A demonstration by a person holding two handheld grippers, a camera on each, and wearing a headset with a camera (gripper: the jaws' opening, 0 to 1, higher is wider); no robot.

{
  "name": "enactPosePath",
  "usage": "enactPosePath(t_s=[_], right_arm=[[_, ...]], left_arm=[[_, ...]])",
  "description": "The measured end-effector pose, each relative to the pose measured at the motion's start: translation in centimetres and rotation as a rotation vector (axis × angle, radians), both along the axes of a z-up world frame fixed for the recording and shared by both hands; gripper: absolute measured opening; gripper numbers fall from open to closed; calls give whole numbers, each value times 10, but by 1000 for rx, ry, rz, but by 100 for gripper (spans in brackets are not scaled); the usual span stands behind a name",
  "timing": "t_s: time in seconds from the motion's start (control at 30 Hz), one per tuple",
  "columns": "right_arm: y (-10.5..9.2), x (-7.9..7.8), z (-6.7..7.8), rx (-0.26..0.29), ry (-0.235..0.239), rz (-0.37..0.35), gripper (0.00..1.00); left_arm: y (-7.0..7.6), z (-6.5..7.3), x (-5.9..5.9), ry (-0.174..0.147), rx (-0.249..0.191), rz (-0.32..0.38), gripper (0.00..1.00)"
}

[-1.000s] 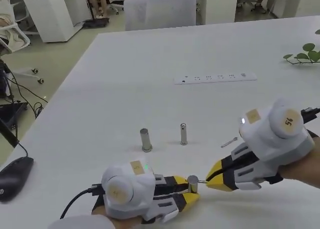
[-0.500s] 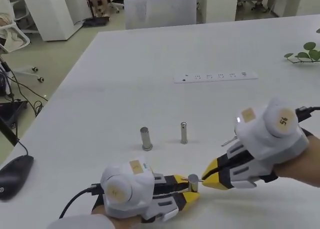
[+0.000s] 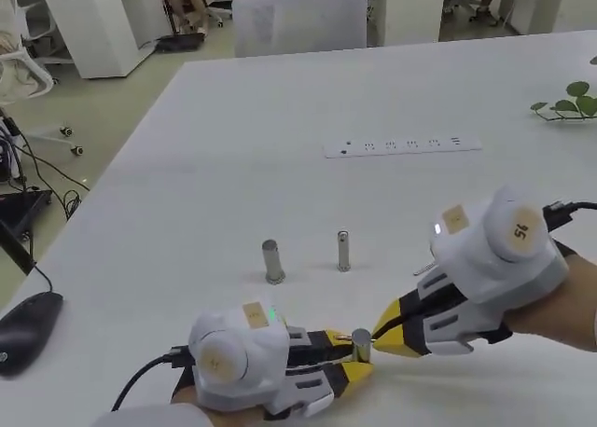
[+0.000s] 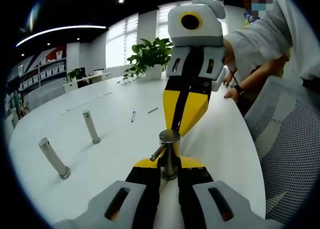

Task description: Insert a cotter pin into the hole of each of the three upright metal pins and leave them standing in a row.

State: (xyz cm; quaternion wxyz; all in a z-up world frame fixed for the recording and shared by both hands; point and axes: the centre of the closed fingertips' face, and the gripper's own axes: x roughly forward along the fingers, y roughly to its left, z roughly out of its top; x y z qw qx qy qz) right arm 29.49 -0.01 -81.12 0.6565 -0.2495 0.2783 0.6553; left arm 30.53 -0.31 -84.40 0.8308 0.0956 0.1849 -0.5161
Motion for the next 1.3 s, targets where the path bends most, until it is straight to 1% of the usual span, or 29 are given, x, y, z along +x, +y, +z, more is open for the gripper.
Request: enactPosePath(t_s=[0.27,0.47,0.63,1.0,1.3], right_arm=[[0,0,-1,-16,-25,22,4],[0,1,-1,-14,-8,7,5],[-1,1,-1,-11,-4,0,5],[0,2,2,8,1,-18,10],[-8,-1,0,10,0,-34,11]], left_arm=[[0,0,0,-1,1,0,10],[-1,-1,0,-3,2,0,10],[-1,-1,0,-3,3,0,10],[-1,-1,1,-4,4,2,10],[-1,-1,1,-4,4,2,10]])
